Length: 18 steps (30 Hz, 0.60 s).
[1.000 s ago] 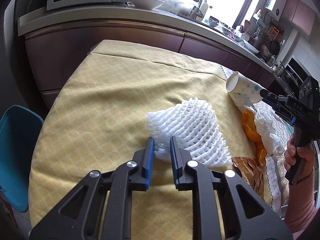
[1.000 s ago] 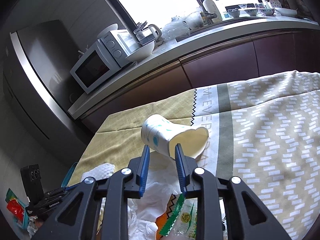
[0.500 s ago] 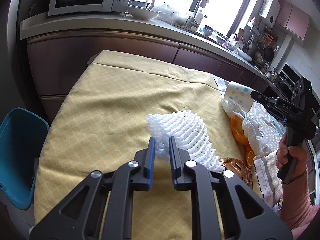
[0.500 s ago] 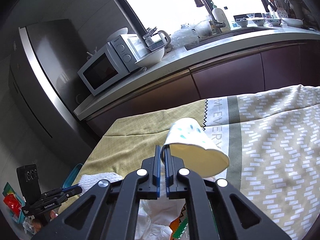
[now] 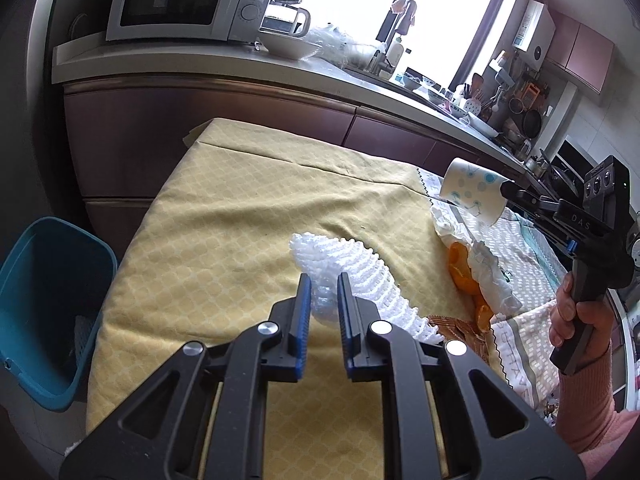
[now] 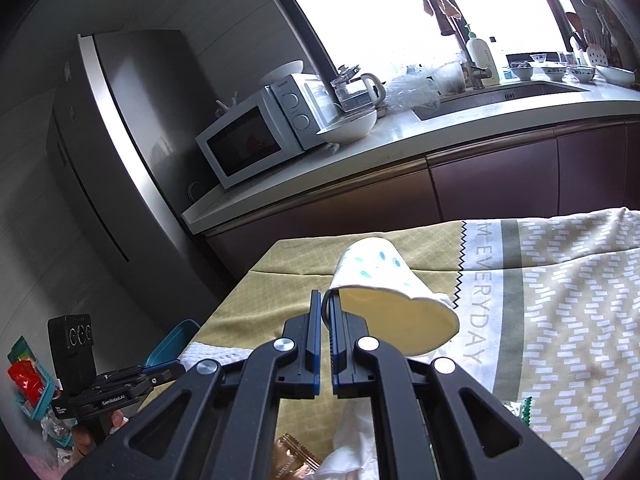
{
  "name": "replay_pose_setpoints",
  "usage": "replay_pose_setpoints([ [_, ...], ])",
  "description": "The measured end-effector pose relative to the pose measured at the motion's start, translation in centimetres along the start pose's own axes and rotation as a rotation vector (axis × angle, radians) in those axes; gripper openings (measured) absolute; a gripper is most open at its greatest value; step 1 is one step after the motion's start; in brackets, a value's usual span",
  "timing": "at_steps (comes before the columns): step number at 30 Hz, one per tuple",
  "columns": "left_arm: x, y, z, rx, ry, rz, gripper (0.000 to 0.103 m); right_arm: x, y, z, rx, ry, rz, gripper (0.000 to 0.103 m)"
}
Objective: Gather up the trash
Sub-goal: 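Lift the foam net and cup and carry them toward the teal bin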
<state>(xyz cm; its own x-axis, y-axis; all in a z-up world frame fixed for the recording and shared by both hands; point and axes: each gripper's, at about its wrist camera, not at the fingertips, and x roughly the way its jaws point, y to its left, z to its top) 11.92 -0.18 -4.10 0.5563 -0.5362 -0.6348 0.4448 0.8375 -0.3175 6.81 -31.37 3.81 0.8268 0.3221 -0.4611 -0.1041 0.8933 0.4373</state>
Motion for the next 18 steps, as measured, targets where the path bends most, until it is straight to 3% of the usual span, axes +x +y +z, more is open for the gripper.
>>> replay_pose_setpoints([
  [18,-5.6,2.3,-0.8,-0.027,-0.086,0.035,0.014,1.6,7.4,-2.0,-0.091,0.072,0.159,0.003],
])
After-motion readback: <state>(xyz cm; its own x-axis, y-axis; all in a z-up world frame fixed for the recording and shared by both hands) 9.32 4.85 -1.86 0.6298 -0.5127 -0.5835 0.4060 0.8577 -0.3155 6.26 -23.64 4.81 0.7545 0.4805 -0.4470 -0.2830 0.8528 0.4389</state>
